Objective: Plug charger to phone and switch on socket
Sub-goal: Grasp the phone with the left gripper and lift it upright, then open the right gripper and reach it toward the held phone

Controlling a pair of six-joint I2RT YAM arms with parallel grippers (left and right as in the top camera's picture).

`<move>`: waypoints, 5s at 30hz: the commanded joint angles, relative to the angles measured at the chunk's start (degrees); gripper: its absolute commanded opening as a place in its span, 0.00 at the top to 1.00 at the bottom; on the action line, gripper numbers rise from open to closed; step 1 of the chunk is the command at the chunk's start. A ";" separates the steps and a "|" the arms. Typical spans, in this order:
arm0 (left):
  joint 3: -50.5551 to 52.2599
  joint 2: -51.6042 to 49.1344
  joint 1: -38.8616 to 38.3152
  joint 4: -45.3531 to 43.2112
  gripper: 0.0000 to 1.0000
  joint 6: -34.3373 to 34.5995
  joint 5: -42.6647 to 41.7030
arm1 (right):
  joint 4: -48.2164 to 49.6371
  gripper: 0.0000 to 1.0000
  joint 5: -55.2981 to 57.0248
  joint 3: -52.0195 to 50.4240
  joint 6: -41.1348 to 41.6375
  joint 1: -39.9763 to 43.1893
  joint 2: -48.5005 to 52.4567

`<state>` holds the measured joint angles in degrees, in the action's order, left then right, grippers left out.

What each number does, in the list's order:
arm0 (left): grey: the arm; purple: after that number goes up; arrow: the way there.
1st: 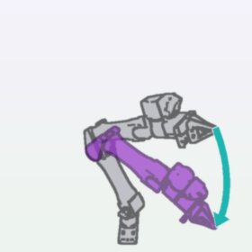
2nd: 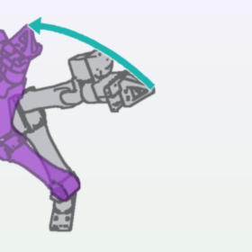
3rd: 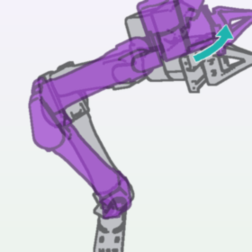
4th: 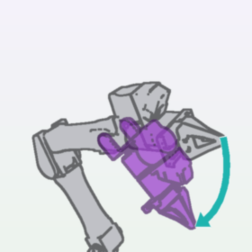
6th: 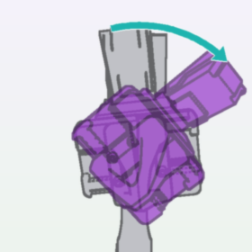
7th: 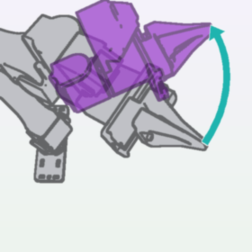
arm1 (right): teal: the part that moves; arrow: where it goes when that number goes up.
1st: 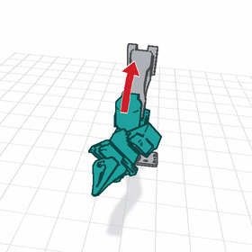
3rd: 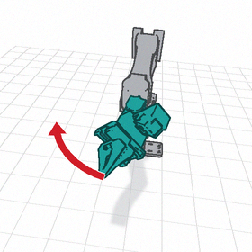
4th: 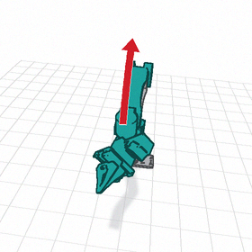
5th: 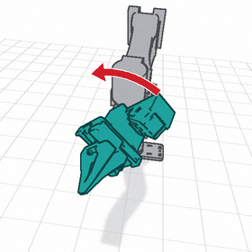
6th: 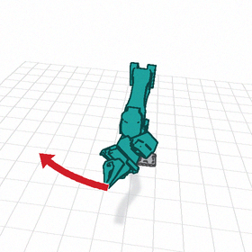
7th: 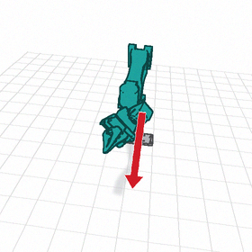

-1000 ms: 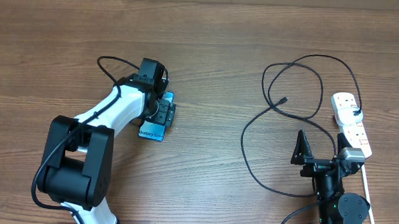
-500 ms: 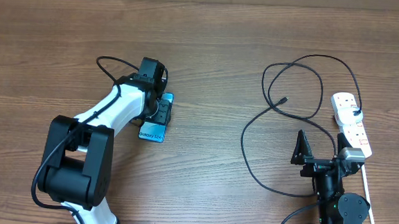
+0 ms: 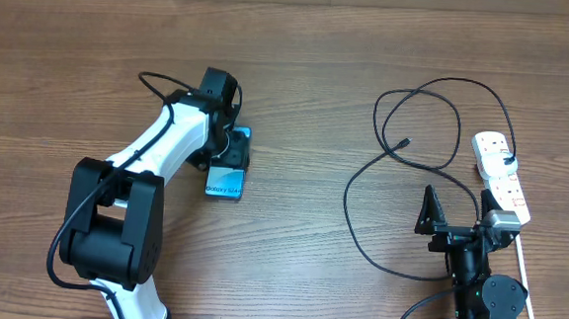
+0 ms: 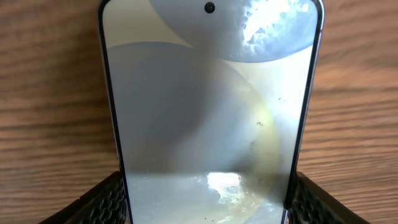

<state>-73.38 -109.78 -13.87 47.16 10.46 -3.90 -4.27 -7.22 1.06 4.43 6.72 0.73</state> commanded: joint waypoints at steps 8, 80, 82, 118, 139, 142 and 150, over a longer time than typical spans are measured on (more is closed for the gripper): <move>-1.81 0.02 0.09 6.14 0.47 8.61 -6.58 | 0.24 0.00 0.13 -0.61 -0.17 0.11 -0.50; -17.16 0.02 1.20 34.97 0.51 14.51 -39.52 | 0.24 0.00 0.13 -0.61 -0.17 0.11 -0.50; -17.16 0.02 1.20 34.95 0.51 15.23 -39.63 | 0.26 0.00 0.11 -0.61 -0.17 0.11 -0.50; -17.16 0.02 1.20 28.39 0.53 17.46 -39.58 | -15.56 0.00 -24.41 10.25 28.00 0.09 5.75; -17.16 0.02 1.09 19.30 0.56 22.18 -39.21 | -54.69 0.01 -29.70 45.77 17.59 -1.31 33.73; -17.16 0.02 1.09 18.51 0.55 22.34 -39.21 | -54.64 0.00 -37.33 45.83 17.59 -1.31 33.75; -17.16 0.02 1.09 13.16 0.54 26.32 -39.21 | -45.48 0.00 -37.09 45.83 18.21 -1.29 33.75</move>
<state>-88.88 -109.78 -12.99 61.54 33.74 -41.36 -52.49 -43.33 44.97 22.92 5.85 34.52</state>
